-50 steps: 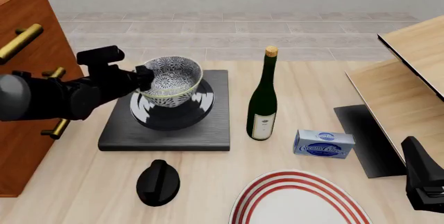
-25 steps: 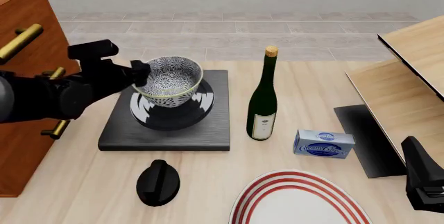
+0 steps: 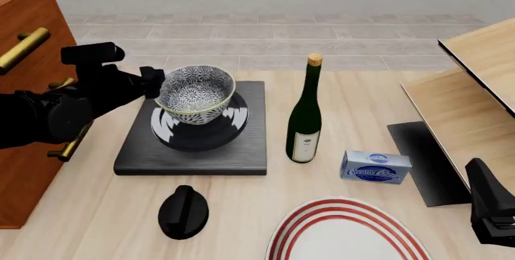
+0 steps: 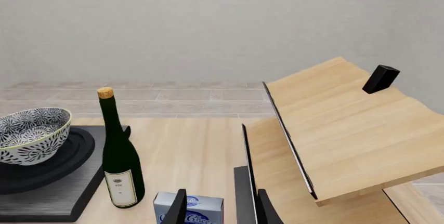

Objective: Put the bowl on the stove.

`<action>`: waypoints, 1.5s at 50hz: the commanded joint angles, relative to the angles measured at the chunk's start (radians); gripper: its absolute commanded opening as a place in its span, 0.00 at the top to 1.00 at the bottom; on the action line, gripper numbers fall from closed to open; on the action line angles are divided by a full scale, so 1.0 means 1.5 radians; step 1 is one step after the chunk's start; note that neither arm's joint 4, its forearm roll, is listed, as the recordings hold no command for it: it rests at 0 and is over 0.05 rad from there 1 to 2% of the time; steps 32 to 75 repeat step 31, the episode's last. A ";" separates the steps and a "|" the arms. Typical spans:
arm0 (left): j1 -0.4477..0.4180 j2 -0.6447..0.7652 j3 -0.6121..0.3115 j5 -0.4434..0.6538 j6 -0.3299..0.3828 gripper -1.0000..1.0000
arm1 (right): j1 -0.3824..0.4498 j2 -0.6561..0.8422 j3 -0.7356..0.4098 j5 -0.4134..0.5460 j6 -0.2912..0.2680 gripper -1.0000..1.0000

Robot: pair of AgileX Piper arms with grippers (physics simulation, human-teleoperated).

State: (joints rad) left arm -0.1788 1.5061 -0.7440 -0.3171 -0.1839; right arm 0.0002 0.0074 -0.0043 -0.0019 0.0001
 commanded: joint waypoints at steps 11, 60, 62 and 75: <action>-0.001 -0.120 0.146 -0.100 0.087 0.00 | 0.000 0.000 0.000 0.000 0.000 0.00; -0.026 -0.254 0.255 -0.129 0.111 0.00 | 0.000 0.000 0.000 0.000 0.000 0.00; -0.026 -0.254 0.255 -0.129 0.111 0.00 | 0.000 0.000 0.000 0.000 0.000 0.00; -0.026 -0.254 0.255 -0.129 0.111 0.00 | 0.000 0.000 0.000 0.000 0.000 0.00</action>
